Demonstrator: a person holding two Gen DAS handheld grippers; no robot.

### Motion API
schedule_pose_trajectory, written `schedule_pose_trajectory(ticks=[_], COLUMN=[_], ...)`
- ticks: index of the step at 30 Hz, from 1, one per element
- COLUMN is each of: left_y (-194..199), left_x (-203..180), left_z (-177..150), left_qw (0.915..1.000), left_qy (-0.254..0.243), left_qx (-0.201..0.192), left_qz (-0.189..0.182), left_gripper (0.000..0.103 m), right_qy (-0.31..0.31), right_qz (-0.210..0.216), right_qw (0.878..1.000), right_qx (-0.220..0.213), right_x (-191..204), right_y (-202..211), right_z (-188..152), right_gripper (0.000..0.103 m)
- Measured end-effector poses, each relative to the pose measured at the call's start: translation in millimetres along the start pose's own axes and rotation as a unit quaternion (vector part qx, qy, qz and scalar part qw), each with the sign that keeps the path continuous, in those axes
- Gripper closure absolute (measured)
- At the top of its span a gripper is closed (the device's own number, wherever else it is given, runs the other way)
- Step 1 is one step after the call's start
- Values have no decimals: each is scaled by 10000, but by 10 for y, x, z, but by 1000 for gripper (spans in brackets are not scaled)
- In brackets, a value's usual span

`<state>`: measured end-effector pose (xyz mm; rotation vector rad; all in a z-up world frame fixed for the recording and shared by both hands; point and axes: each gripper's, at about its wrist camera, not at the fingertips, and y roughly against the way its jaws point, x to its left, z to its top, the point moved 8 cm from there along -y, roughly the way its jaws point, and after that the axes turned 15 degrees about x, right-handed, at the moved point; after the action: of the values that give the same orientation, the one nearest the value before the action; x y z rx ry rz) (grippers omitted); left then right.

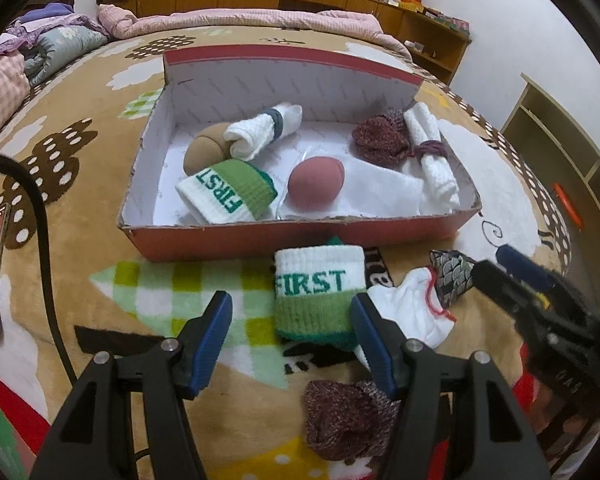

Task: Organize soft objects
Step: 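Move both open tools back to the socks beside the box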

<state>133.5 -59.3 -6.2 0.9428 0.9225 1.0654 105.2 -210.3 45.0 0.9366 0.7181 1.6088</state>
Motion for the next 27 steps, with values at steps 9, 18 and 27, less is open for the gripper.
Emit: schedule_pose_trajectory(ticks=[9, 18, 27], left_y=[-67, -162, -265], left_x=[-6, -62, -82], left_z=[38, 34, 59], left_qw=[9998, 9997, 9994], left_qy=[125, 19, 26], left_qx=[-79, -47, 9], left_qz=[-156, -240, -337], left_gripper=[37, 37, 34], right_qy=[-331, -376, -387], right_qz=[86, 61, -50], right_qw=[9991, 9983, 9981], right_qx=[267, 434, 484], right_x=[-86, -67, -81], right_y=[-213, -362, -438], right_z=[-60, -121, -164], right_gripper=[38, 39, 41])
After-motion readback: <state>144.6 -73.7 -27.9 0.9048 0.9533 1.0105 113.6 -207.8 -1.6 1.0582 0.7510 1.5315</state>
